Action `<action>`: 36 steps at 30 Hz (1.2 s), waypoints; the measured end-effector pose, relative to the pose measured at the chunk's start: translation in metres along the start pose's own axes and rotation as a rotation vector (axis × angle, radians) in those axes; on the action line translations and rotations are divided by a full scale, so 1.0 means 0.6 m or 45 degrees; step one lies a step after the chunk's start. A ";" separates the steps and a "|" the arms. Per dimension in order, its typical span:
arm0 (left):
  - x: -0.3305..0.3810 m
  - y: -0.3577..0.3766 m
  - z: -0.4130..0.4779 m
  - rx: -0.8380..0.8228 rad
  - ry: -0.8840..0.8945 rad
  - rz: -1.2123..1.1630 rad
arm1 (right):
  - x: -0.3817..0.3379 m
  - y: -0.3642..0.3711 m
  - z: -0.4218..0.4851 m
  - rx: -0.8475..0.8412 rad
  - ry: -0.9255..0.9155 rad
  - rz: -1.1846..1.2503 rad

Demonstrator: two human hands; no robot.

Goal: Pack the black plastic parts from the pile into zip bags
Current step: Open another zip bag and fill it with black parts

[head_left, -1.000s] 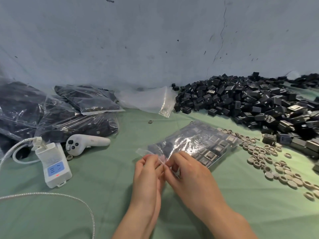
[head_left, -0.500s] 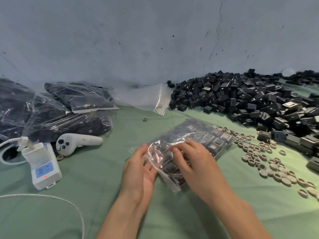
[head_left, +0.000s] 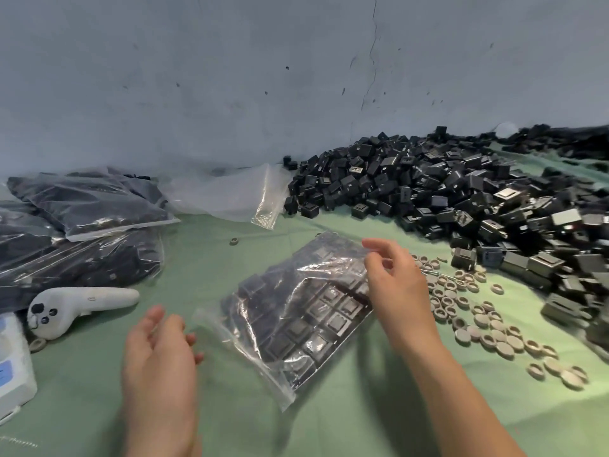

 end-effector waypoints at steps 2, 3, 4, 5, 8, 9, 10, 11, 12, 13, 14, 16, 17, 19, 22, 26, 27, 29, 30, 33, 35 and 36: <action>0.035 0.040 -0.028 -0.116 0.372 0.222 | 0.012 -0.027 0.015 0.147 0.137 0.389; 0.045 0.074 -0.044 -0.267 0.478 0.256 | 0.022 -0.043 0.023 0.242 0.219 0.542; 0.047 0.115 -0.059 -0.444 0.545 0.305 | 0.033 -0.060 0.031 0.347 0.291 0.673; 0.042 0.161 -0.072 -0.621 0.602 0.384 | 0.046 -0.078 0.037 0.459 0.346 0.786; 0.019 0.312 -0.097 -1.037 0.848 0.768 | 0.085 -0.127 0.044 0.758 0.451 1.040; 0.006 0.363 -0.098 -1.150 0.903 0.912 | 0.096 -0.140 0.046 0.824 0.482 1.116; -0.008 0.413 -0.097 -1.241 0.927 1.062 | 0.106 -0.151 0.047 0.880 0.512 1.185; -0.023 0.458 -0.093 -1.306 0.938 1.215 | 0.117 -0.161 0.050 0.918 0.535 1.239; -0.037 0.500 -0.089 -1.352 0.950 1.352 | 0.125 -0.170 0.053 0.942 0.549 1.280; -0.050 0.538 -0.084 -1.386 0.957 1.466 | 0.133 -0.179 0.058 0.957 0.561 1.307; -0.063 0.573 -0.078 -1.420 0.955 1.551 | 0.139 -0.186 0.062 0.964 0.571 1.329; -0.087 0.629 -0.064 -1.474 0.907 1.657 | 0.148 -0.198 0.069 0.957 0.588 1.359; -0.096 0.652 -0.057 -1.469 0.891 1.687 | 0.152 -0.203 0.073 0.944 0.597 1.365; -0.103 0.689 -0.043 -1.400 0.896 1.704 | 0.160 -0.210 0.078 0.931 0.612 1.363; -0.105 0.719 -0.023 -1.335 0.851 1.638 | 0.166 -0.211 0.083 0.923 0.621 1.346; -0.116 0.712 -0.035 -1.237 1.047 1.507 | 0.166 -0.211 0.086 0.914 0.614 1.353; -0.120 0.707 -0.040 -1.214 1.108 1.490 | 0.166 -0.212 0.087 0.909 0.614 1.359; -0.122 0.707 -0.042 -1.215 1.123 1.514 | 0.166 -0.216 0.088 0.899 0.613 1.380; -0.120 0.710 -0.040 -1.224 1.097 1.545 | 0.167 -0.217 0.087 0.893 0.611 1.389; -0.114 0.714 -0.036 -1.257 1.052 1.593 | 0.165 -0.220 0.081 0.875 0.621 1.406; -0.114 0.711 -0.040 -1.290 1.055 1.549 | 0.161 -0.219 0.075 0.870 0.636 1.417; -0.116 0.709 -0.042 -1.307 1.051 1.522 | 0.160 -0.218 0.072 0.870 0.638 1.429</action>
Point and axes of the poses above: each hand's wrist, its own z-axis towards the middle knuckle, its own y-axis out of the palm, x = y × z, the point moved 3 cm from there along z, towards the middle knuckle, and after that the axes turned 13 degrees about -x, right-handed, at the moved point
